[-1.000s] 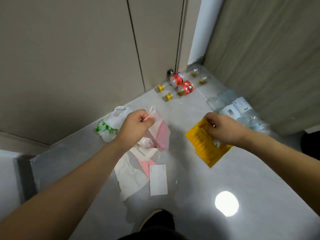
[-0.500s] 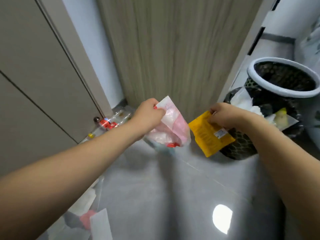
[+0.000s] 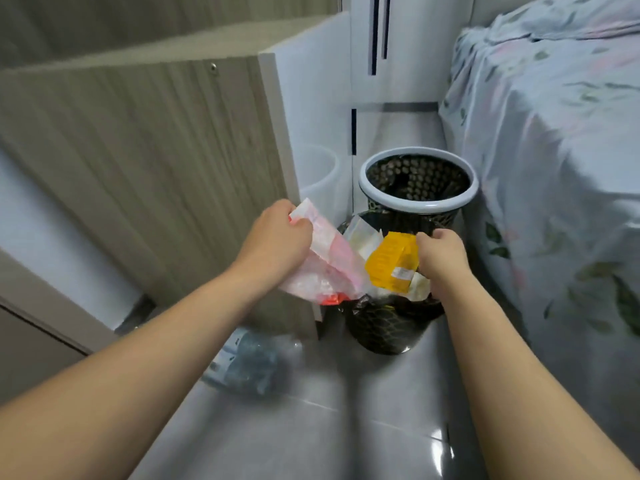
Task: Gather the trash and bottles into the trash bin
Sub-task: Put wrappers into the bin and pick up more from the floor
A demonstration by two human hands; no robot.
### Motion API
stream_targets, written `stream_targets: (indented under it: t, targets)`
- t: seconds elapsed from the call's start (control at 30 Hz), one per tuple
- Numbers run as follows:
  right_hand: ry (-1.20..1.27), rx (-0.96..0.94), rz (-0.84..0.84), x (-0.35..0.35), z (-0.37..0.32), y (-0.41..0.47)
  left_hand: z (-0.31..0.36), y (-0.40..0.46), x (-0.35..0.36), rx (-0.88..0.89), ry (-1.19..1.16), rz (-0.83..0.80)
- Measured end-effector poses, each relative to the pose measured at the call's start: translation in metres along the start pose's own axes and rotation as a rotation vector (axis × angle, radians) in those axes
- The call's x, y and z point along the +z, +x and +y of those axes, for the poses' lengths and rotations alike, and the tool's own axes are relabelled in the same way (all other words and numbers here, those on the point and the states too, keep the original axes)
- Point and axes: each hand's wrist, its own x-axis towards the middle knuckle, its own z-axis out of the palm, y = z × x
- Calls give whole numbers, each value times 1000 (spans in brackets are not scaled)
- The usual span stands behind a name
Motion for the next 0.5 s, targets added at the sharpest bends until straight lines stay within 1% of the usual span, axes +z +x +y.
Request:
stream_targets:
  t: [0.07, 0.13, 0.2, 0.23, 0.33, 0.37, 0.4, 0.43, 0.47, 0.5]
  targets:
    - [51, 25, 22, -1, 4, 6, 8, 7, 10, -18, -43, 41]
    - [64, 1, 37, -4, 6, 12, 17, 8, 22, -55, -111, 124]
    - [70, -26, 41, -7, 3, 15, 23, 1, 38, -52, -141, 157]
    - [68, -34, 36, -6, 2, 16, 23, -4, 46, -12, -110, 153]
    - [25, -49, 27, -6, 2, 15, 27, -10, 71, 189, 18, 154]
    - [0, -54, 33, -6, 2, 14, 30, -8, 78, 230, 26, 167]
    - [-27, -62, 39, -5, 3, 12, 34, -4, 84, 235, 8, 175]
    - [-52, -67, 42, -5, 4, 11, 37, 2, 92, 197, -20, 165]
    - [-76, -70, 42, -5, 6, 10, 40, 9, 100, 122, -48, 122]
    - [-98, -68, 36, -5, 8, 10, 39, 17, 109, 32, -54, 42]
